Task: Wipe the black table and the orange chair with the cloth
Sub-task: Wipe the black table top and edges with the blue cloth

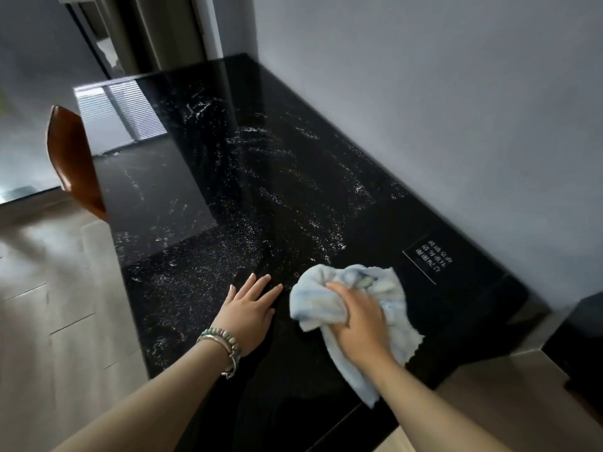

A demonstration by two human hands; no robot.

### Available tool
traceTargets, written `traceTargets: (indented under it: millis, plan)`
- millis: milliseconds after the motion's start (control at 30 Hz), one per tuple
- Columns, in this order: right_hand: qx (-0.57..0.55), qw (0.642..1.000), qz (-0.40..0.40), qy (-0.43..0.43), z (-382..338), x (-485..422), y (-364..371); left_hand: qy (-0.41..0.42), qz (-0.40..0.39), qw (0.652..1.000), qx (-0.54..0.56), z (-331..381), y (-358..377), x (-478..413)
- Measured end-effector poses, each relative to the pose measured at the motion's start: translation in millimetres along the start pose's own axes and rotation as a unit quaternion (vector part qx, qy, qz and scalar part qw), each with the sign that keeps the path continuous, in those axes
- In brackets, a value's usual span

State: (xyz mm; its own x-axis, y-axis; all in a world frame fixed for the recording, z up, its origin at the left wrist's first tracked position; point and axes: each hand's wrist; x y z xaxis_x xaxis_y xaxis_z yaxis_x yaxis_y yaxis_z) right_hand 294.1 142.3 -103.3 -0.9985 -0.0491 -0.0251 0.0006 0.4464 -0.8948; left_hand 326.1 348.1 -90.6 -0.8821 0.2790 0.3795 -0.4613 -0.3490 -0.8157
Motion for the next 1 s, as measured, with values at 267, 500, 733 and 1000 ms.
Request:
traceTargets:
  millis: [267, 500, 733, 1000]
  plan:
    - [0.012, 0.969, 0.131, 0.208, 56, 0, -39, 0.018, -0.004, 1.0, 0.0, -13, 2, 22]
    - [-0.021, 1.0, 0.003, 0.023, -42, 45, 19, 0.018, 0.001, 1.0, 0.004, -23, 5, 38]
    - [-0.034, 0.97, 0.073, 0.231, 20, 43, -28, 0.036, -0.009, 0.999, 0.01, -35, 3, 54]
    - [-0.093, 0.993, 0.042, 0.059, -102, 72, 29, 0.077, -0.004, 0.997, 0.001, -58, 1, 71]
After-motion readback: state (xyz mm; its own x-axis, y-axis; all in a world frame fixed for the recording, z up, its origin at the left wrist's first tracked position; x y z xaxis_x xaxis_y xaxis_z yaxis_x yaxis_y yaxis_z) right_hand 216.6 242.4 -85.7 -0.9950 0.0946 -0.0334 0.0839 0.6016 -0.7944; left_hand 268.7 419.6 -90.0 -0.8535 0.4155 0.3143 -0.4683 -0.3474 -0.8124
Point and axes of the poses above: each hand's wrist, its own x-axis away from the middle knuckle, its own y-axis out of the palm, z = x × y, and after that the axes turned 14 degrees about x, right-handed
